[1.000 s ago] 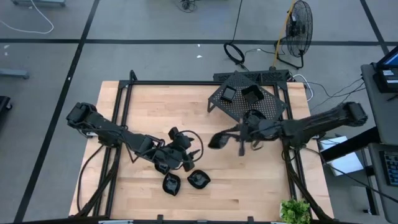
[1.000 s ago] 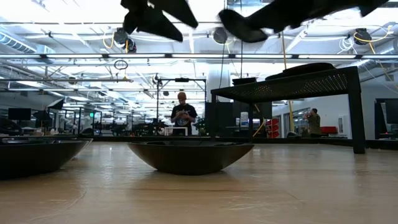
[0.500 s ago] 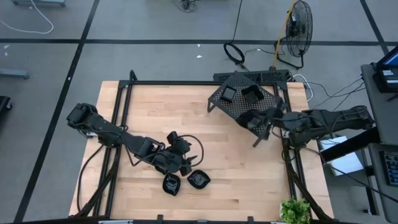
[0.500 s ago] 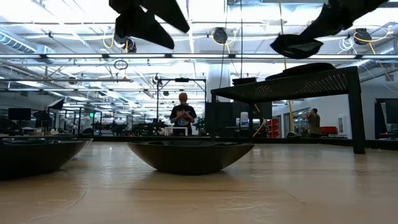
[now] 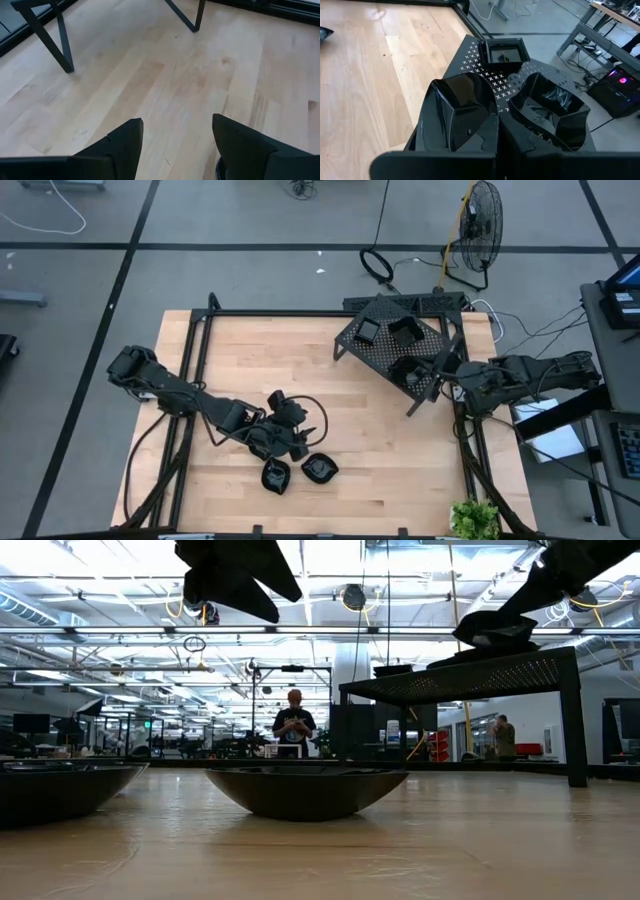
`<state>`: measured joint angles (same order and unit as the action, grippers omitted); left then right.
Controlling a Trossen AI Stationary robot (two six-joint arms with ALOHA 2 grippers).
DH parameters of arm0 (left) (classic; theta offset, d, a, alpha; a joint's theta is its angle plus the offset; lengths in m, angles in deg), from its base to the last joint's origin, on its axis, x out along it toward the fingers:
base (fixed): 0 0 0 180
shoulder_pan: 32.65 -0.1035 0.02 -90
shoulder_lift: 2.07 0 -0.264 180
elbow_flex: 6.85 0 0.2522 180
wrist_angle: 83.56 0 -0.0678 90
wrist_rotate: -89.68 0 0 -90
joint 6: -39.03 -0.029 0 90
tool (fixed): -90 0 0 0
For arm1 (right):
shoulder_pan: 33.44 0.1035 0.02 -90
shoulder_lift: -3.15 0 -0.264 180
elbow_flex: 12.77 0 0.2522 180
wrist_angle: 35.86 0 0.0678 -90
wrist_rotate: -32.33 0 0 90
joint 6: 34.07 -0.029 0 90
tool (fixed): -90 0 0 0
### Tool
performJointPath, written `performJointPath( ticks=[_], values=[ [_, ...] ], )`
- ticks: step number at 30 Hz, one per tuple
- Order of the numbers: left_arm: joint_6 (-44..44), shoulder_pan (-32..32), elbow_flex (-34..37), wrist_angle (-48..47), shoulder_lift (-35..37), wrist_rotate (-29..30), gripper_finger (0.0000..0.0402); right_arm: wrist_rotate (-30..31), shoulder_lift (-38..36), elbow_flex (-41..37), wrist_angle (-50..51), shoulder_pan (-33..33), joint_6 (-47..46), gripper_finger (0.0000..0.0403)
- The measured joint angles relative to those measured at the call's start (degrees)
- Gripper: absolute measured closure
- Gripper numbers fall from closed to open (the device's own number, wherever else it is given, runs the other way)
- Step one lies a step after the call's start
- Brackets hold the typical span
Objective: Pick & Place Mini shaped plates
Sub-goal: Stack the black leaf shaped plate on the black leaf shaped plate on the shelf
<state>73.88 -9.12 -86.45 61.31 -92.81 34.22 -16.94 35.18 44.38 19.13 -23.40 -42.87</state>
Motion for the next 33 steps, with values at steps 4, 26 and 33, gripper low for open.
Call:
performJointPath(
  ticks=[4, 26, 33],
  values=[
    [0.00, 0.02, 0.00, 0.02, 0.00, 0.00, 0.0160, 0.11, 0.00, -0.02, -0.14, 0.00, -0.48, 0.0387],
    [32.07, 5.70, 5.29, -23.73, 0.00, -8.67, 0.0160, -18.17, 2.18, -3.01, -20.57, 1.88, 8.73, 0.0270],
    [47.87, 9.81, 14.69, -23.16, 0.00, -13.86, 0.0160, -20.59, 3.97, -5.94, -27.72, 1.86, 12.47, 0.0272]
  ],
)
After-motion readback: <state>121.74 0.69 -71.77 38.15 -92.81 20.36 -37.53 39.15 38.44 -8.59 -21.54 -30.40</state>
